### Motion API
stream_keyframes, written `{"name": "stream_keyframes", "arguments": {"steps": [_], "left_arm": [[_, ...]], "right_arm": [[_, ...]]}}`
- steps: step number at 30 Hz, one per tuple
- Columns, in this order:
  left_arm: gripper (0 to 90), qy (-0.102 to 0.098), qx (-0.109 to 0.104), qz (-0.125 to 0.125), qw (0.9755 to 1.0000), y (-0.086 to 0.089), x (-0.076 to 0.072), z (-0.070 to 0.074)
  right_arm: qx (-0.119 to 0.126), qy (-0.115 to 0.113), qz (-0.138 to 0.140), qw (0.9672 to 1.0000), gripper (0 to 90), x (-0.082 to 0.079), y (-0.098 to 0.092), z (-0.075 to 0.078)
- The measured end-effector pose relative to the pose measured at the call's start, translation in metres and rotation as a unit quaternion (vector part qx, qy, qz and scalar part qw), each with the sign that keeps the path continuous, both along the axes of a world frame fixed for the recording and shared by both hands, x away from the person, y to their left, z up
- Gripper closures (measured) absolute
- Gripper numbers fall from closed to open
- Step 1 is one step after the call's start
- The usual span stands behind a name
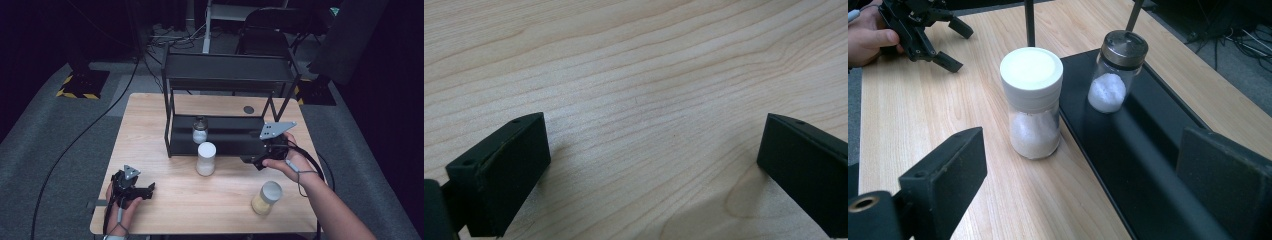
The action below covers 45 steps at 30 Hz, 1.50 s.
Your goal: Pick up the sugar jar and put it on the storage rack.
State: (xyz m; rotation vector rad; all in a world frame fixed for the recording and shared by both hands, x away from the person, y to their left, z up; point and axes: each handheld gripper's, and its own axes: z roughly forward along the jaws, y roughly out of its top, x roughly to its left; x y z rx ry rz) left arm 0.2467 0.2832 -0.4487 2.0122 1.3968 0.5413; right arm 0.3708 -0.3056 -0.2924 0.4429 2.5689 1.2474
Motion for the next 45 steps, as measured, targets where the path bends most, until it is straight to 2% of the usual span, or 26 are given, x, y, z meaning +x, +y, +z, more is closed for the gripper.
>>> {"name": "stream_keyframes", "arguments": {"steps": [12,26,45], "left_arm": [[0.5,0.000,0.000,0.000,1.0000,0.000,0.000,0.000],[0.5,0.000,0.000,0.000,1.0000,0.000,0.000,0.000],[0.5,0.000,0.000,0.000,1.0000,0.000,0.000,0.000]], "right_arm": [[0.003,0.009,0.016,0.9998,6.4,0.015,0.014,-0.004],[0.000,0.006,0.041,0.9992,6.1,0.030,0.039,-0.002],[-0.003,0.020,0.066,0.9976,5.9,0.046,0.066,-0.016]]}}
